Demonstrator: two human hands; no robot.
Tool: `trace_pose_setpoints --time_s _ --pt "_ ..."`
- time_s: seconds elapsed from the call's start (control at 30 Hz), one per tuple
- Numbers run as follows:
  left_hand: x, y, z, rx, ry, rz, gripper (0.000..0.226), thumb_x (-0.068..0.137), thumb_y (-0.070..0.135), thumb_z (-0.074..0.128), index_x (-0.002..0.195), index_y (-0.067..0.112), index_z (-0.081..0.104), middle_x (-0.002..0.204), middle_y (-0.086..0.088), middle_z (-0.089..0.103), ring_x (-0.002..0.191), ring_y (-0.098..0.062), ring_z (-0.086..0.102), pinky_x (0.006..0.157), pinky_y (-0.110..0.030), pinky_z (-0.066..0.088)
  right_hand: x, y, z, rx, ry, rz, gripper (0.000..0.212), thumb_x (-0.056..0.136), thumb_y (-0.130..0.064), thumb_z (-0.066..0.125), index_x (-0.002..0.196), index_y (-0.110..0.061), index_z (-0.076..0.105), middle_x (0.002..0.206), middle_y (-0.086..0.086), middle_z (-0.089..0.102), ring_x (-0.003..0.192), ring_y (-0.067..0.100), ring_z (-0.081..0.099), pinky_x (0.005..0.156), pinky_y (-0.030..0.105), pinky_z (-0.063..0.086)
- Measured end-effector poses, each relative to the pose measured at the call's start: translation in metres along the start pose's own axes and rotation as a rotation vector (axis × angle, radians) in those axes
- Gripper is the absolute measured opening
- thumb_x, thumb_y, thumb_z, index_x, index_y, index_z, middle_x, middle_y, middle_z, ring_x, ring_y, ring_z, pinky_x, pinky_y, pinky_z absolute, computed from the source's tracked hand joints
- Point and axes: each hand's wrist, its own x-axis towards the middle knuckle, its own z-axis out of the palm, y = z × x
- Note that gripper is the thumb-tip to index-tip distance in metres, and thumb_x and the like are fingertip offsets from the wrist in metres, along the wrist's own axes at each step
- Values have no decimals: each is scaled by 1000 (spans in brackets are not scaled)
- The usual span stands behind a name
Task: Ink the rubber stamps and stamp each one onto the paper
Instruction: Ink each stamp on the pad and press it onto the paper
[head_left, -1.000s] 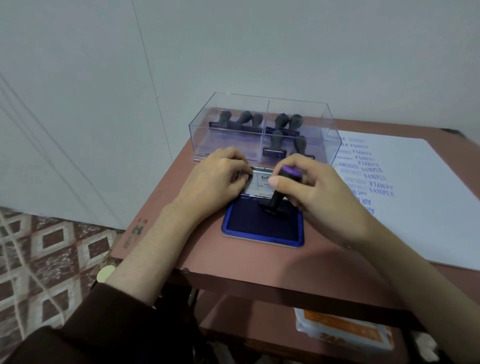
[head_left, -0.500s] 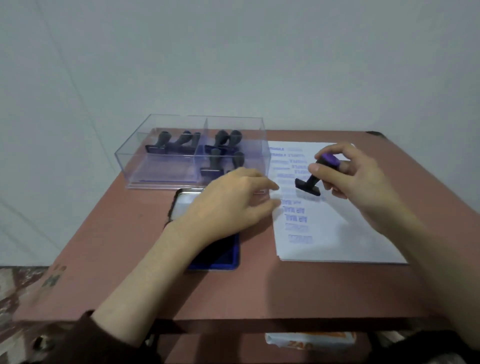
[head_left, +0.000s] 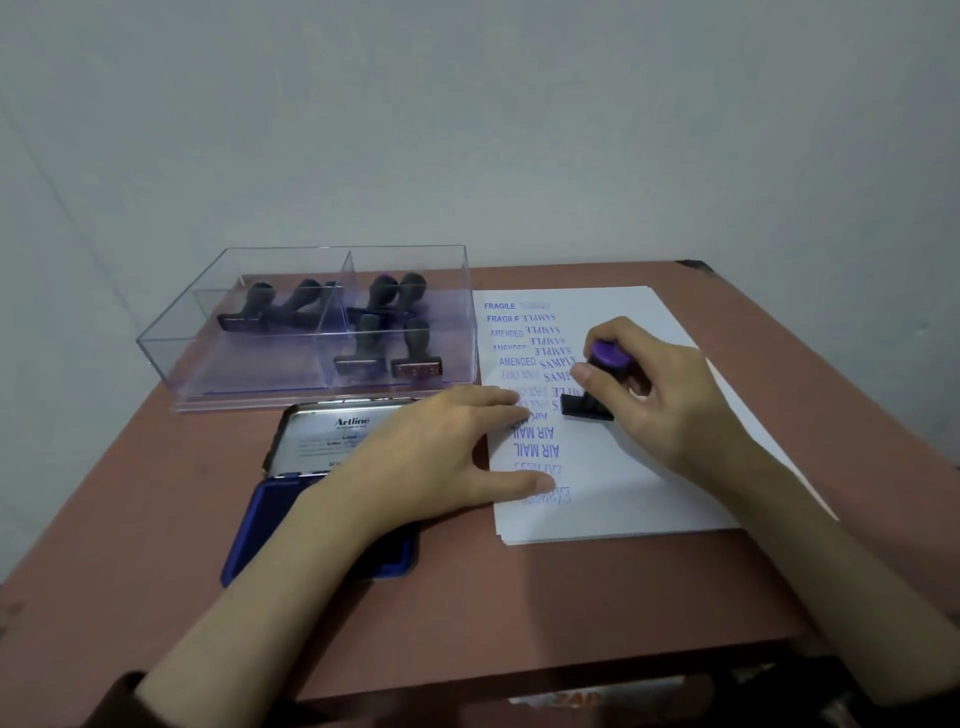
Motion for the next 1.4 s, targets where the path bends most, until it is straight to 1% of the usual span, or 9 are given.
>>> trace_pose_setpoints --time_s 0.17,0.33,0.43,0.57,0.67,0.93,1.13,1.4 --pt "0 0 1 -19 -6 -11 71 75 68 53 136 32 44 145 18 36 130 2 29 103 -21 28 0 1 3 -26 -52 -9 15 85 -17 66 83 -9 52 59 -6 47 55 5 42 54 9 32" --pt "0 -1 1 -29 -16 -20 72 75 68 53 136 33 44 145 17 35 132 1 29 105 -23 28 0 2 5 -42 -79 -18 16 85 -20 65 83 -10 52 59 -6 47 56 5 42 55 9 32" --pt "1 -1 1 -24 -26 -18 72 75 68 52 137 33 43 146 17 34 132 1 28 103 -22 28 2 2 6 -47 -100 -22 16 83 -26 60 82 -14 51 60 -4 48 57 9 42 54 11 32" --pt "1 0 1 -18 -24 -18 71 75 68 52 136 34 43 146 18 34 131 1 28 102 -21 28 5 3 5 -44 -140 -43 17 82 -27 59 82 -12 52 59 2 48 56 16 40 52 15 32" --pt "1 0 1 -13 -22 -16 70 75 68 52 136 34 43 146 18 34 131 2 28 102 -20 28 7 3 4 -41 -153 -46 18 82 -27 59 81 -11 52 58 4 48 54 17 39 51 15 31" --pt "1 -2 2 -22 -16 -13 71 74 69 52 135 34 44 145 18 35 131 2 29 104 -22 29 8 7 6 -20 -149 -33 18 82 -26 59 81 -9 52 60 12 50 55 24 39 51 21 32" --pt "2 -2 2 -22 -10 -14 71 74 69 52 135 34 44 145 19 35 131 3 29 104 -21 28 9 7 7 -6 -150 -17 18 81 -26 59 81 -10 52 60 10 50 57 23 40 52 19 31" --pt "2 -2 2 -18 -9 -12 71 73 69 52 135 34 44 145 18 36 131 2 29 104 -22 28 9 6 6 -21 -151 -30 19 81 -25 59 81 -8 52 58 12 48 56 23 38 51 19 30"
